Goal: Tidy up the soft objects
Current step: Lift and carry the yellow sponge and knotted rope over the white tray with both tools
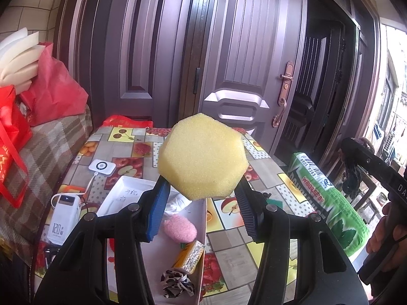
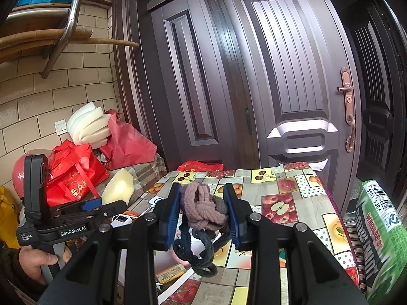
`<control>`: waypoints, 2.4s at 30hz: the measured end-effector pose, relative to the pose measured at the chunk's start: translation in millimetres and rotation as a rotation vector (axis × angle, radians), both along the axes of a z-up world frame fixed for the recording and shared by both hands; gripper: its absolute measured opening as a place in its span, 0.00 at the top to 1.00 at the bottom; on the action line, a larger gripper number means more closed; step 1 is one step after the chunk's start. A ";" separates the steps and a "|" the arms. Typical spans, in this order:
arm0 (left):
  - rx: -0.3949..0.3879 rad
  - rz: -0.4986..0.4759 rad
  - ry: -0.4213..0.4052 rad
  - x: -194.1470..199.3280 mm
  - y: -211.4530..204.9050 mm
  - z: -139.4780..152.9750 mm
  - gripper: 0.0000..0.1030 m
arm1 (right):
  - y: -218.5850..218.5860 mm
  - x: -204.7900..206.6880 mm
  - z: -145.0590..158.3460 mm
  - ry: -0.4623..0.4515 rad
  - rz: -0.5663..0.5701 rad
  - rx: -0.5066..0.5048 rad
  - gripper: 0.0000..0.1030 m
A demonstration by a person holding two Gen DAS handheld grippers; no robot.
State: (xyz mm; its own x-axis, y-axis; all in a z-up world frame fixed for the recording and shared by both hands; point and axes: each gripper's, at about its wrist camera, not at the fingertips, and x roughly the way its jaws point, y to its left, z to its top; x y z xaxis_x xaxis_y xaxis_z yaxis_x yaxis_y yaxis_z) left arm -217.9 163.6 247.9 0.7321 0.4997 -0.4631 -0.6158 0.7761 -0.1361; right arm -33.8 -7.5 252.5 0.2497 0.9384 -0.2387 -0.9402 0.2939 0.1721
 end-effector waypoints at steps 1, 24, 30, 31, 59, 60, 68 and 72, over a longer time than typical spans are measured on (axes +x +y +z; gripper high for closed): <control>-0.001 0.001 0.000 -0.8 1.5 -0.5 0.49 | 0.5 0.0 0.1 0.000 0.002 0.000 0.67; -0.020 0.055 -0.012 -34.8 13.9 -4.4 0.49 | 19.9 -16.9 -3.2 -0.011 0.067 -0.019 0.67; -0.026 0.059 -0.010 -42.2 21.1 -7.0 0.49 | 27.6 -21.4 -4.6 -0.010 0.077 -0.025 0.67; -0.026 0.060 -0.010 -42.9 22.0 -7.4 0.49 | 28.5 -20.9 -5.1 -0.009 0.078 -0.026 0.67; -0.067 0.087 0.011 -78.6 54.5 -24.7 0.49 | 68.3 -52.2 -16.1 -0.010 0.153 -0.066 0.67; -0.070 0.086 0.012 -79.0 56.2 -25.5 0.49 | 70.2 -53.2 -16.5 -0.011 0.156 -0.068 0.67; -0.089 0.086 0.023 -81.6 70.1 -33.1 0.49 | 84.1 -58.8 -21.6 -0.007 0.175 -0.093 0.67; -0.107 0.082 0.036 -81.0 77.9 -40.1 0.49 | 97.0 -61.2 -26.8 0.000 0.195 -0.115 0.67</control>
